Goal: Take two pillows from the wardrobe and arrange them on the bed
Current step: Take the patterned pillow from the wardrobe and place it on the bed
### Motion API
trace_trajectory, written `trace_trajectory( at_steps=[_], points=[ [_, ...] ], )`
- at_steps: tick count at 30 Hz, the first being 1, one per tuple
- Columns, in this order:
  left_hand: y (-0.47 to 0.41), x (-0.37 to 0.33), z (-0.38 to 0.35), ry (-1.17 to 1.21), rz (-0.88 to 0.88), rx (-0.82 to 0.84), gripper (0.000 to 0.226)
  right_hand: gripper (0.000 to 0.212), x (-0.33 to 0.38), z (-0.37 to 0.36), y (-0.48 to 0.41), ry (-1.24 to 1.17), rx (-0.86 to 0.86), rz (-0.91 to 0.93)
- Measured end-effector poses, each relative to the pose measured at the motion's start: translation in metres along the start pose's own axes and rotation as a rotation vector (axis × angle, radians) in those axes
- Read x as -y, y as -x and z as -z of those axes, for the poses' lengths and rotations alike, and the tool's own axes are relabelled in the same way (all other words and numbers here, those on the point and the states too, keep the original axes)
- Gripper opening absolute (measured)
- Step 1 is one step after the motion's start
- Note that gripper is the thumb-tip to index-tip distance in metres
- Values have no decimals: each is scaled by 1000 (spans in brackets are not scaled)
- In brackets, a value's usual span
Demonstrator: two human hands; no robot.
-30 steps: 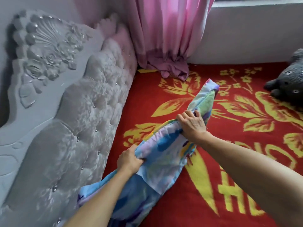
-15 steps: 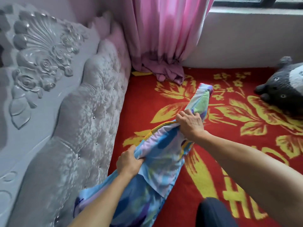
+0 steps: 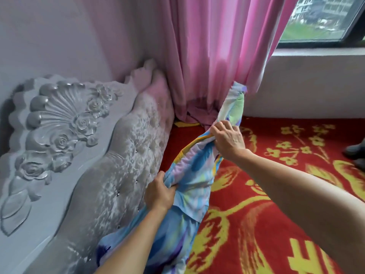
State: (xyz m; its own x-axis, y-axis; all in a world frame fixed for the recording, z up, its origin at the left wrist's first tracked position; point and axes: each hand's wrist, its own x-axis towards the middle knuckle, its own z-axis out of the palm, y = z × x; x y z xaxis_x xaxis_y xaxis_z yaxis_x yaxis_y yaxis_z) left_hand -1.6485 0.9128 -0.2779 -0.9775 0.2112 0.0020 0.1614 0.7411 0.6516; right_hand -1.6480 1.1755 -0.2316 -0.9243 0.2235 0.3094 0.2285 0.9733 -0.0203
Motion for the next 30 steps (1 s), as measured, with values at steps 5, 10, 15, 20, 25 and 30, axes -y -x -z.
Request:
trace_trajectory(
  at_steps=[5,10,15,20,25,30],
  points=[
    [-68,21,-63,48,116,67,47,55,-23,-112,-19,-208,32,-162],
    [-131,81,-87,-38,181,35,41,47,-20,-260,39,-570,327,-685],
    [-152,138,-96,-168,224,54,59,67,25,-366,122,-1034,698,-1349],
    [-163,139,-98,-124,155,3,51,76,54,-393,136,-1211,678,-1530],
    [-169,97,-88,-59,28,-52,30,76,55,-372,115,-1442,700,-1588],
    [-211,60,-73,35,-142,-115,25,42,37,-346,79,-1347,290,-1621]
  ],
)
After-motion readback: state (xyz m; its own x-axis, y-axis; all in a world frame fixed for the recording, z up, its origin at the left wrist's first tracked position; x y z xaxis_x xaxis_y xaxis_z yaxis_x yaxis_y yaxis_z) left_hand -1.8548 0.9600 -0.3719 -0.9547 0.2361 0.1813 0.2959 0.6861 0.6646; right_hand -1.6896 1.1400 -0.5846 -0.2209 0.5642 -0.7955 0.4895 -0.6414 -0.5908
